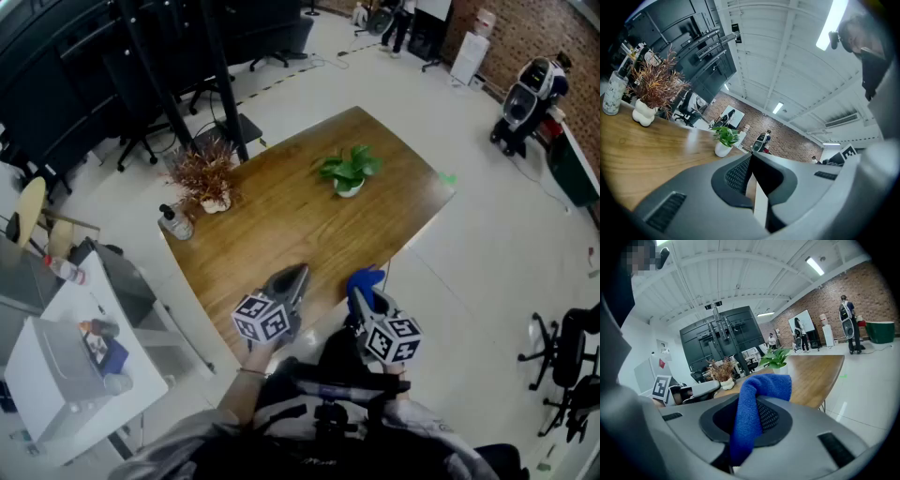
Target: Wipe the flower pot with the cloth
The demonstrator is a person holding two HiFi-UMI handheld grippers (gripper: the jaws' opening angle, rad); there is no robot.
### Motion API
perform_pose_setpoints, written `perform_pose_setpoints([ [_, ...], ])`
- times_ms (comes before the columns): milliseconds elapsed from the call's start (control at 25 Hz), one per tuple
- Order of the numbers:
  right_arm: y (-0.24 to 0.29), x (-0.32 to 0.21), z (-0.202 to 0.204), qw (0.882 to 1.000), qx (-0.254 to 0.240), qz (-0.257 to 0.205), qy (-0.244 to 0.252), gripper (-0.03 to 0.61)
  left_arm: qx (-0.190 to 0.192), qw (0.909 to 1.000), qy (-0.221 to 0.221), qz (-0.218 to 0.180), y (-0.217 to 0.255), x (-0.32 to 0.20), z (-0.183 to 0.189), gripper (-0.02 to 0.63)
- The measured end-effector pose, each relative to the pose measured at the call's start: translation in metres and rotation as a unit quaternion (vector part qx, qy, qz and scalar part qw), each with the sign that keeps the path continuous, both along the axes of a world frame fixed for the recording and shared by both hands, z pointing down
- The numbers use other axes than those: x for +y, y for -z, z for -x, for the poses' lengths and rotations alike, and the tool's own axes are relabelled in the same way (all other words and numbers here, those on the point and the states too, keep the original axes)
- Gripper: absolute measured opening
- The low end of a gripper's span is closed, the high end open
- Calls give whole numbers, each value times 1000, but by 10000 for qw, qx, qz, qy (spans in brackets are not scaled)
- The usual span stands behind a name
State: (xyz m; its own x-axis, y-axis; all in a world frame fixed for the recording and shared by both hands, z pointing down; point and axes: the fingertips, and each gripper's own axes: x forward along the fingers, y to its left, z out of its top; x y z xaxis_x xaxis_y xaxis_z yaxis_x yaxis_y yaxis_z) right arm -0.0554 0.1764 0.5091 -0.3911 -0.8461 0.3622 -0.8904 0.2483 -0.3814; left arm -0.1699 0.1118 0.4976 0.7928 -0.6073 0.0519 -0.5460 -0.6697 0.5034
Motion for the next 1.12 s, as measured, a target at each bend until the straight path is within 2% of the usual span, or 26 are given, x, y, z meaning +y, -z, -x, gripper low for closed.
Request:
perform_pose_setpoints([
  [200,0,-52,-42,9998,61,-3,187,58,55,9997,185,-155,2,-44,-29,8],
  [440,2,-108,-80,9958,154,9,901,58,89,9980,628,2,-5,-82,-75,8],
  [680,-3,-135,-108,9908,122,77,1344,58,-134,9971,753,33,-10,-99,-125,8],
  [880,-9,-145,-121,9904,-64,137,1377,58,-473,9944,901,273,-28,-108,-130,8],
  [1120,-21,-155,-133,9909,-37,279,1318,58,-551,9908,1088,596,-56,-143,-123,8],
])
